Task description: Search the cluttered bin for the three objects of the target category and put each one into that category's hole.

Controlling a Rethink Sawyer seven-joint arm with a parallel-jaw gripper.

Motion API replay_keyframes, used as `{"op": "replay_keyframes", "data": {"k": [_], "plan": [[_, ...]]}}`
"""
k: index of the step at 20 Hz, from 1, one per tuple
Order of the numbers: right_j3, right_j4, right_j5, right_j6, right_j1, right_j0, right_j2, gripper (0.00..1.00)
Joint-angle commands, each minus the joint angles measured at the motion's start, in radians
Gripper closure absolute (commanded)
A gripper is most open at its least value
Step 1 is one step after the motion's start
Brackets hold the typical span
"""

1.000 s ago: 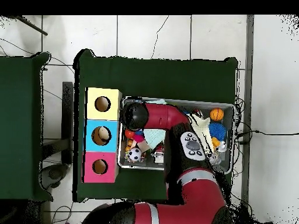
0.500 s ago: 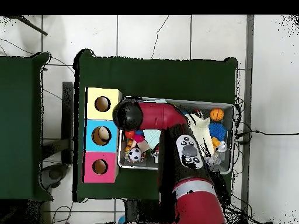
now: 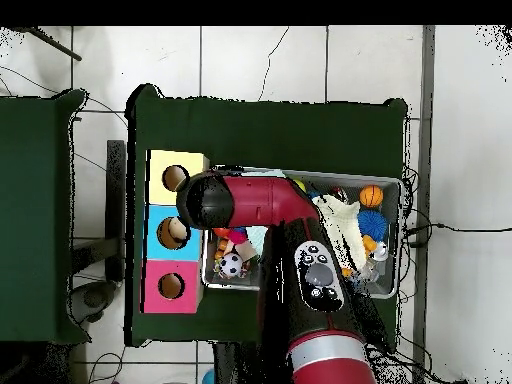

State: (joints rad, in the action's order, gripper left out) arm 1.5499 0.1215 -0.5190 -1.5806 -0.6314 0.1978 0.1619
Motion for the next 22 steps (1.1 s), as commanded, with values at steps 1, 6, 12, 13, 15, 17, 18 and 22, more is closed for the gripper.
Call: {"op": "replay_keyframes", "data": {"k": [1, 6, 12, 13, 15, 17, 18, 22], "plan": [[0.069, 0.020, 0.071, -0.101, 0.048, 0.027, 0.041, 0.00], [0.053, 0.030, 0.091, -0.080, 0.074, 0.041, 0.052, 0.00], [-0.006, 0.005, 0.074, -0.118, 0.119, 0.022, 0.023, 0.00], [-0.002, -0.005, 0.085, -0.157, 0.115, 0.008, 0.000, 0.00], [0.034, -0.053, 0.109, -0.293, 0.097, -0.041, -0.070, 0.00], [0.059, -0.098, 0.116, -0.412, 0.071, -0.104, -0.149, 0.00], [0.063, -0.111, 0.094, -0.438, 0.059, -0.128, -0.177, 0.00], [0.117, -0.163, 0.075, -0.472, 0.029, -0.168, -0.219, 0.00]]}}
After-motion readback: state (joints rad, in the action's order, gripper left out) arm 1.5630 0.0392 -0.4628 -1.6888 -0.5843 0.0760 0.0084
